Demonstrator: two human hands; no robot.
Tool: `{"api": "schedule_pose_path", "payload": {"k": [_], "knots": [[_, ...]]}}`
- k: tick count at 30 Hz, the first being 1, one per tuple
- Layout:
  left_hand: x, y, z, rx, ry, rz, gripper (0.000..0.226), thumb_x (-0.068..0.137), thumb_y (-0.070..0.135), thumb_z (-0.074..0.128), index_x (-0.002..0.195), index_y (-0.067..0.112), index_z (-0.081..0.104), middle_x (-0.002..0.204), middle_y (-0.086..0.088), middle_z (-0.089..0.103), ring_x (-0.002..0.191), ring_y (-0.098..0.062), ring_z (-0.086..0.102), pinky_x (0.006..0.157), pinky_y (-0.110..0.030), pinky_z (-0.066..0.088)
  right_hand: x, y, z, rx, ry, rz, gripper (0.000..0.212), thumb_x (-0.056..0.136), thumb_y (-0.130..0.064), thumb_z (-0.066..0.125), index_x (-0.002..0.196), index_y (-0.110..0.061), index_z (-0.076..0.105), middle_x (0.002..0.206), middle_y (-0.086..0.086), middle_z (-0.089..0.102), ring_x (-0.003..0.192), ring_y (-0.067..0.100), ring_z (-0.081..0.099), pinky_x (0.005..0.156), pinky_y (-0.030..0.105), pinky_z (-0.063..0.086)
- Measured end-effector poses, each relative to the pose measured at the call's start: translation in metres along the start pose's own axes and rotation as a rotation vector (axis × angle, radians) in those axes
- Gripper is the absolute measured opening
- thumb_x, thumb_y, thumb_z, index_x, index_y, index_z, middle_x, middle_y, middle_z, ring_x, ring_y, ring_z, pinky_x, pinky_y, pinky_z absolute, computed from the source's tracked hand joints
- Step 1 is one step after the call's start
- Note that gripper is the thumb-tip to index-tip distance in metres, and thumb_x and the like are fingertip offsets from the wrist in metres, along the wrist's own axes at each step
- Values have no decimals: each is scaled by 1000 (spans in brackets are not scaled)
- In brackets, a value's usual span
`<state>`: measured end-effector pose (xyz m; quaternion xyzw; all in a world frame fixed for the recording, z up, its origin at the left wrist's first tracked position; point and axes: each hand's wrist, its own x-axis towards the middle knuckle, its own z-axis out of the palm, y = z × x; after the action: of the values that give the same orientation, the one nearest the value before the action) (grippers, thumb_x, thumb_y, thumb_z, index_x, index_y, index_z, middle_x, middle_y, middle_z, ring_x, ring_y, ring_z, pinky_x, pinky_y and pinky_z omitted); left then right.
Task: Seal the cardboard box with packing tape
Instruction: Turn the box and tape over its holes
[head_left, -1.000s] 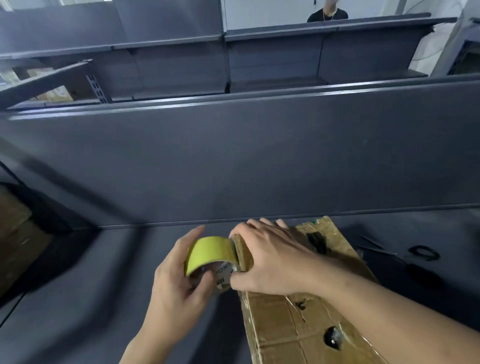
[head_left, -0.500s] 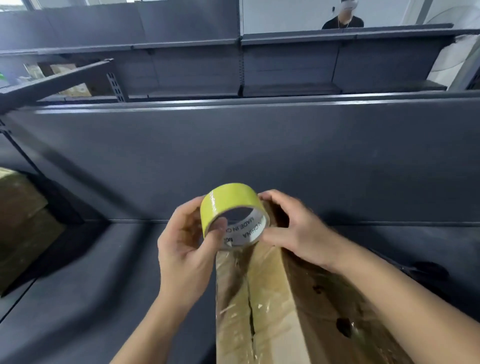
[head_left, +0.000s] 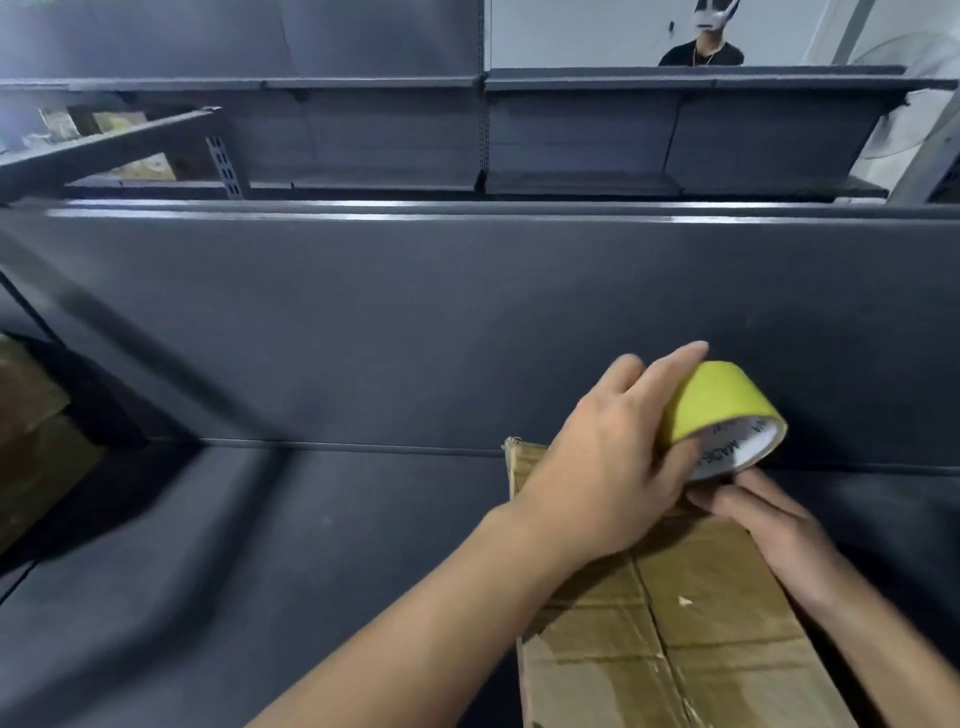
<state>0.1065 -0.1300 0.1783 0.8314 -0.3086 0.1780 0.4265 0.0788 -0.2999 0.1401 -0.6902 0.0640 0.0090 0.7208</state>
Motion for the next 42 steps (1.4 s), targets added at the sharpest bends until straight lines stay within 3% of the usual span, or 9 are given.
{"api": "schedule_pose_path", "payload": {"k": [4, 7, 10, 17, 21, 26, 34, 39, 42], "knots": [[4, -2, 0, 4, -41, -13, 71, 96, 16, 66, 159, 19, 35, 98, 1, 43, 79, -8, 40, 73, -9, 34, -2, 0, -4, -35, -108, 31, 17, 79, -16, 71, 83, -28, 82, 90, -6, 79, 78, -1, 70, 68, 10, 52], [8, -2, -2, 19, -71, 7, 72, 97, 12, 63, 161, 16, 31, 95, 2, 38, 77, -6, 35, 76, -4, 33, -7, -6, -4, -88, -190, 59, 40, 65, -47, 82, 103, -34, 79, 111, -10, 77, 102, 1, 69, 88, 18, 53], [12, -1, -6, 10, -57, -9, 64, 98, 14, 57, 159, 16, 37, 93, 2, 40, 77, -6, 37, 75, -5, 34, -4, -3, -8, -131, -163, 0, 28, 93, -13, 60, 102, -39, 66, 100, -32, 72, 89, -20, 64, 78, 2, 46], [16, 0, -35, 51, -11, 35, 53, 79, 9, 55, 129, 18, 71, 83, -1, 54, 71, -12, 53, 67, -16, 38, -3, 0, -6, -212, -200, -73, 42, 96, -14, 57, 120, -48, 51, 109, -54, 56, 110, -33, 45, 87, -4, 38], [17, -1, -64, 98, -93, 61, 47, 73, 13, 58, 115, 19, 78, 82, 3, 62, 68, -7, 57, 65, -13, 39, -1, 1, -11, -302, -314, -146, 58, 89, -30, 55, 139, -57, 46, 143, -41, 44, 137, -20, 32, 109, 15, 28], [15, 1, -107, 262, -338, 39, 49, 70, 36, 52, 110, 28, 80, 77, 17, 58, 67, 3, 57, 62, -10, 38, 0, 0, -12, -361, -340, -198, 58, 88, -33, 48, 135, -66, 41, 149, -38, 39, 142, -16, 27, 112, 21, 27], [2, -13, -148, 446, -589, -47, 52, 76, 31, 66, 122, 57, 67, 78, 28, 59, 74, 10, 57, 65, -4, 36, 0, 2, -5, -471, -383, -214, 57, 89, -39, 48, 137, -68, 38, 151, -38, 37, 145, -12, 22, 121, 32, 17], [-10, -20, -156, 445, -681, -156, 69, 73, 33, 51, 123, 80, 42, 84, 21, 65, 74, -9, 68, 67, -27, 56, 1, 5, -6, -441, -392, -211, 55, 89, -41, 50, 137, -66, 41, 151, -36, 38, 144, -12, 24, 120, 32, 19], [-23, -33, -167, 540, -647, -114, 70, 70, 41, 43, 127, 82, 33, 79, 21, 56, 76, 7, 56, 68, -15, 44, 2, 5, -8, -447, -398, -208, 54, 89, -43, 50, 139, -64, 41, 152, -34, 38, 145, -11, 24, 119, 34, 21]]}}
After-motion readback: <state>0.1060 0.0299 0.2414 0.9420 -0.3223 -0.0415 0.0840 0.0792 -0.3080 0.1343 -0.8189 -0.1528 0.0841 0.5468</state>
